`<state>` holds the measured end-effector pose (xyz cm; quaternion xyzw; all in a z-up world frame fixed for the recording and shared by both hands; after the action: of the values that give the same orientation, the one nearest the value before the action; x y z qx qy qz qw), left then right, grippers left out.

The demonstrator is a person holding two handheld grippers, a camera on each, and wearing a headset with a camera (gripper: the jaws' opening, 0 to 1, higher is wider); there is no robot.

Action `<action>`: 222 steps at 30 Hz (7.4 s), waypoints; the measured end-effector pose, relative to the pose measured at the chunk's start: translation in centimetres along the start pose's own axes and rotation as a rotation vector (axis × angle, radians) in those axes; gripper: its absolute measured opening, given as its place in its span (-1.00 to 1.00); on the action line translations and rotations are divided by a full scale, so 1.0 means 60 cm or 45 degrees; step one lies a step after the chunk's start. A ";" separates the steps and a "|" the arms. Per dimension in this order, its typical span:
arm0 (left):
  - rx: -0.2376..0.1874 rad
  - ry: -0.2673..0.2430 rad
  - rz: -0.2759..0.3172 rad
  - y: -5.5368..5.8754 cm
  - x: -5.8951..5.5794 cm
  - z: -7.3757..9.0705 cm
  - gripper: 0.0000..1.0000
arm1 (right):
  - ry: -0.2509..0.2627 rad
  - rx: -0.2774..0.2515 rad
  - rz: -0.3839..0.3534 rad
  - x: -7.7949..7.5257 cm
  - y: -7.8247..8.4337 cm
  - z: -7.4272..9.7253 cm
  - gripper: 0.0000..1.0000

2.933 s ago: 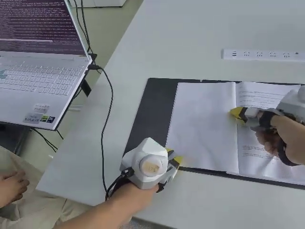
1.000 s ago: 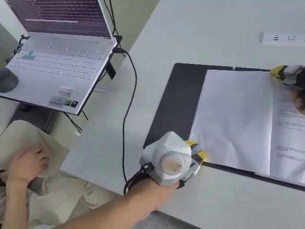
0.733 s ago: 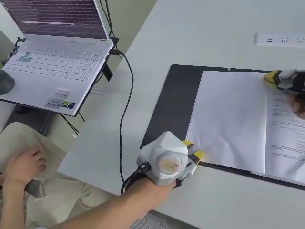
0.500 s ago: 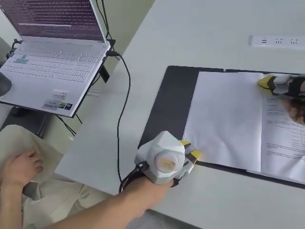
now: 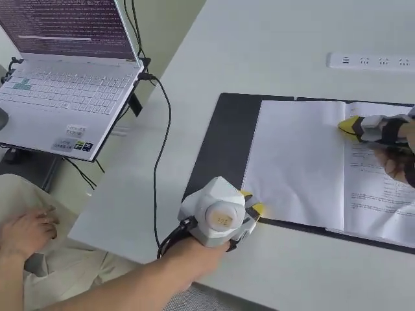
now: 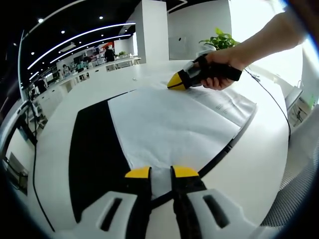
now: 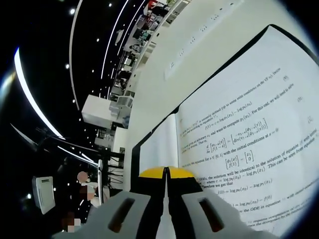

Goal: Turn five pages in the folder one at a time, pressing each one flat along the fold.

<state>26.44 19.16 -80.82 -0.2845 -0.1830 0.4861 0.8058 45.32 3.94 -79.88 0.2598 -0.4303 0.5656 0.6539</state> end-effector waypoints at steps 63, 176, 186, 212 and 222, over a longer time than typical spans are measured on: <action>-0.005 -0.008 -0.039 -0.001 0.000 -0.001 -0.73 | -0.074 0.218 0.033 0.003 0.170 0.056 -1.00; -0.081 -0.032 0.083 -0.043 -0.027 0.207 0.10 | 0.620 -0.383 0.718 0.043 0.336 0.415 0.11; -0.057 -0.028 0.052 -0.044 -0.037 0.207 0.21 | 0.656 -0.407 0.689 0.026 0.335 0.427 0.09; -0.033 0.122 -0.116 -0.124 -0.169 0.090 0.23 | 0.632 -0.355 0.696 -0.002 0.320 0.407 0.04; -0.047 0.183 -0.188 -0.152 -0.240 0.025 0.20 | 0.610 -0.355 0.674 -0.021 0.320 0.392 0.01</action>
<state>25.15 3.49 -74.12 -0.3192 -0.1543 0.4005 0.8450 20.53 -11.82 -72.12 -0.0914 -0.3901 0.6957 0.5962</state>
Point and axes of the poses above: the centre of the closed fingertips' face, and the gripper's own axes: z roughly backward along the fingers, x roughly to its left, y roughly out of its underside, the point moved 2 cm from there along z, roughly backward along the fingers, and after that the axes turned 14 degrees about x, right-handed, at the moved point
